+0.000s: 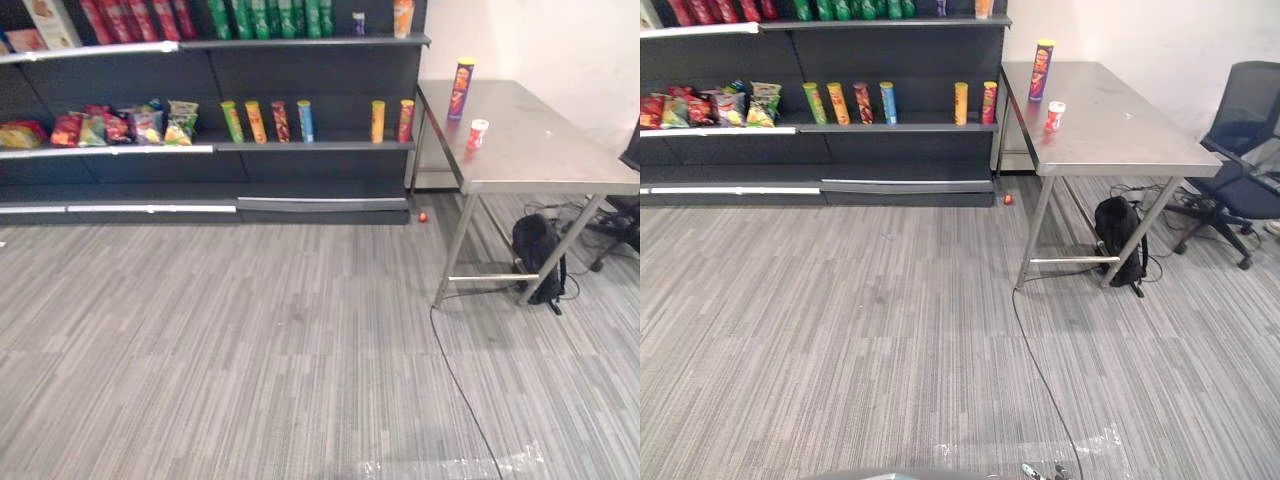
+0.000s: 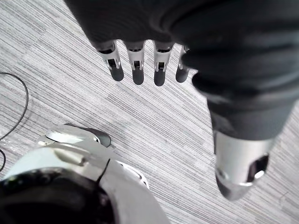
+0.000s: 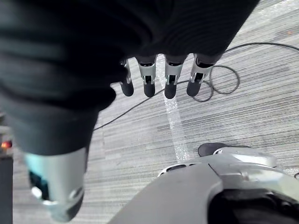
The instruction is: Put the gum and the chips on the shelf.
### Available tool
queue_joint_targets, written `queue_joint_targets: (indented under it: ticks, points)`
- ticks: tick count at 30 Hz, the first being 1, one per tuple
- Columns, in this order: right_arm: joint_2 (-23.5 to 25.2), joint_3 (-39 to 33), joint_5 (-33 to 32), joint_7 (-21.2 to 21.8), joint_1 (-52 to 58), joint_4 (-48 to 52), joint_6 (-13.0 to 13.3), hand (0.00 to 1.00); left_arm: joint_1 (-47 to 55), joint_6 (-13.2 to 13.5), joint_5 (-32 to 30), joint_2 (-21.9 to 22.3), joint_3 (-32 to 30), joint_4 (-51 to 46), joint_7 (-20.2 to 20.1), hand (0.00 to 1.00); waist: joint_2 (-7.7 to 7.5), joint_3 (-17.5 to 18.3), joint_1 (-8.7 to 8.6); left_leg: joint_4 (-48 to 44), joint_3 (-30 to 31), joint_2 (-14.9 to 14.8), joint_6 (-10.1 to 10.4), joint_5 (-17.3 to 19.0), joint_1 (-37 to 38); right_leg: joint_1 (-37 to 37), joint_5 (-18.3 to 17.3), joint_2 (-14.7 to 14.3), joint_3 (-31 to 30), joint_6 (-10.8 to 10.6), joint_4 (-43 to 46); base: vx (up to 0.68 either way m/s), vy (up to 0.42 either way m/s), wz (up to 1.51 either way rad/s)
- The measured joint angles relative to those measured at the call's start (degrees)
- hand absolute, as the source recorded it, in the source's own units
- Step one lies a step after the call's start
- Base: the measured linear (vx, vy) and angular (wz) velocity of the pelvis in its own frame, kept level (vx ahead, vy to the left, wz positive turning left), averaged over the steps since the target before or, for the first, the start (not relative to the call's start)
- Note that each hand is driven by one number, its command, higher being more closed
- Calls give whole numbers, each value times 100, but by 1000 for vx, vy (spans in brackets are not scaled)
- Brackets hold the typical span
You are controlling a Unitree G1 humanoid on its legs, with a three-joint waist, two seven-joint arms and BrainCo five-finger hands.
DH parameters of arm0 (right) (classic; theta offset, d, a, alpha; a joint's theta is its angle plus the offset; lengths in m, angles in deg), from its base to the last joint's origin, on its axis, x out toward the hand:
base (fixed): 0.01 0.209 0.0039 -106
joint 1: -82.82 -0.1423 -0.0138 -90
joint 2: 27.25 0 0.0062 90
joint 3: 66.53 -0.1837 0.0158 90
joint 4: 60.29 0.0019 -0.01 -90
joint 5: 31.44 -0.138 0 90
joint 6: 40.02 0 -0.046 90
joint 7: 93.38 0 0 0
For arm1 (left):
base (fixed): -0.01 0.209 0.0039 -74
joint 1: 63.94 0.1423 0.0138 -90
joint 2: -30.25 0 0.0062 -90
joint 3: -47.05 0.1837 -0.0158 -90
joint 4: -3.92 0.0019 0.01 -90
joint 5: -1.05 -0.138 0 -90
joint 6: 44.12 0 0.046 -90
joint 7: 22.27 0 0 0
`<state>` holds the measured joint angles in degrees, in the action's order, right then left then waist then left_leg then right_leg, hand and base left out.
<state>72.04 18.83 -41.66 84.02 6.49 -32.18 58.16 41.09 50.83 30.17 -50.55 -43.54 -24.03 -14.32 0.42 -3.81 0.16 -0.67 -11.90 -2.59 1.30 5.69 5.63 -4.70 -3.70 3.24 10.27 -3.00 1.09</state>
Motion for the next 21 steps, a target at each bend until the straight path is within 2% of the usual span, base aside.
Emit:
queue_joint_targets:
  ticks: [4,10,11,12,13,16,17,19,20,21]
  points:
    - [28,-146,17,5,6,-179,43,0,-20,133,3,19,-3,135,-67,0,-31,-44,-5,456,-10,51,13,-180,375,-249,51,-21,55,-20,-197,97,8,1]
    - [28,-163,-47,54,-23,-195,48,0,-39,199,2,29,-4,127,-87,0,-46,-116,-8,598,-24,83,44,-198,504,-359,62,-20,112,-40,-313,59,-1,3]
    - [34,-171,-196,66,-37,-196,41,0,-76,198,-13,28,-6,127,-80,0,3,-164,-8,601,-37,83,51,-194,557,-400,62,-20,122,-42,-313,0,0,0]
    - [35,-174,-358,68,-47,-196,-46,0,-82,198,-21,28,-11,128,-58,0,-65,-213,-10,603,-50,81,71,-181,558,-402,62,-20,124,-43,-315,23,-14,-3]
    - [40,-185,-395,67,-53,-197,-82,0,-91,198,-21,28,-11,128,-41,0,0,-194,-10,602,-62,81,75,-180,566,-412,62,-20,124,-44,-315,-16,-24,-4]
    - [62,-227,-620,97,-59,-203,-38,0,-128,182,-14,30,-16,132,30,0,-4,-248,-7,602,-136,77,105,-168,577,-430,62,-20,89,-47,-316,-36,-23,-7]
    - [61,-230,-641,180,-59,-202,5,0,-130,151,-14,30,-24,133,40,0,-64,-292,-9,603,-150,77,112,-166,585,-435,62,-20,75,-48,-316,-56,-28,-5]
    - [64,-225,-787,315,-50,-202,167,0,-142,106,-12,29,-35,133,40,0,-7,-290,-18,604,-161,77,114,-168,610,-451,61,-20,65,-48,-316,-53,-28,-3]
    - [74,-226,-866,310,-38,-197,199,0,-142,109,-13,31,-36,133,46,0,-62,-327,-18,605,-166,76,115,-169,623,-448,61,-21,59,-48,-316,-47,-26,-3]
    - [77,-227,-937,305,-33,-193,122,0,-143,120,-15,33,-36,133,55,0,-4,-308,-16,606,-178,74,116,-170,651,-460,62,-24,48,-48,-315,-71,-33,-5]
